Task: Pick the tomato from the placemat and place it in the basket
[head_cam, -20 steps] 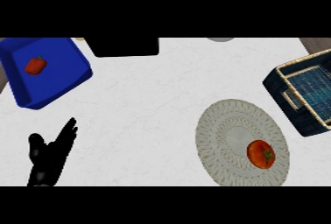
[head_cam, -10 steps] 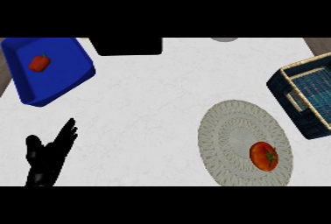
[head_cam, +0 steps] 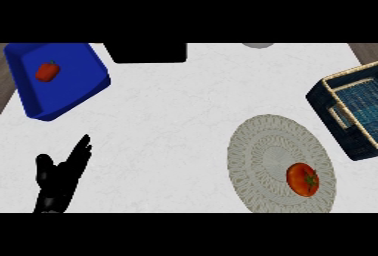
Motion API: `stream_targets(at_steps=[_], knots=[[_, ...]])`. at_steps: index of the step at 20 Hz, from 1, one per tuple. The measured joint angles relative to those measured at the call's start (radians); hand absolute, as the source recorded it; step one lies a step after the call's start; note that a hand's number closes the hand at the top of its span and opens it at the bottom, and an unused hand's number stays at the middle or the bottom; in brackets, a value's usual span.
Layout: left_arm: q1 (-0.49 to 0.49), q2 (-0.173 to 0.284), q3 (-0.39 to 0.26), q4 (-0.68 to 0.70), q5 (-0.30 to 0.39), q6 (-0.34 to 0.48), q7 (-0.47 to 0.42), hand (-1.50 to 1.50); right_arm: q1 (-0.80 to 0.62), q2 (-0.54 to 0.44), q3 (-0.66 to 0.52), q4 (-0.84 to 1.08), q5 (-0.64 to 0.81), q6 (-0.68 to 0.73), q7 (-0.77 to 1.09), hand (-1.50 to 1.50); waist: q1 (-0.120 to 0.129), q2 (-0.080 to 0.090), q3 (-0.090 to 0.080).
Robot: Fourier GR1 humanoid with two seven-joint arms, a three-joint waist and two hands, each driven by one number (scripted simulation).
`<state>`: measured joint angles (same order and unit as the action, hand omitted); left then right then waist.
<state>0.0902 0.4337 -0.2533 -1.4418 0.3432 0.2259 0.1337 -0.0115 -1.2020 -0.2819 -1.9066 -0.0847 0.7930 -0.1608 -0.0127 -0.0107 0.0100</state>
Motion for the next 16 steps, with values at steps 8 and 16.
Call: stream_targets(at_steps=[8,16], knots=[[-0.008,-0.013,0.01,-0.004,-0.017,-0.01,0.024,0.0,0.05,0.178,0.112,-0.075,0.155,-0.084,0.015,-1.5,0.011,0.002,0.0],[-0.018,-0.024,0.027,0.025,-0.031,-0.038,0.009,0.0,0.054,0.264,0.228,-0.024,0.371,-0.147,-0.036,-1.5,0.017,0.002,0.003]])
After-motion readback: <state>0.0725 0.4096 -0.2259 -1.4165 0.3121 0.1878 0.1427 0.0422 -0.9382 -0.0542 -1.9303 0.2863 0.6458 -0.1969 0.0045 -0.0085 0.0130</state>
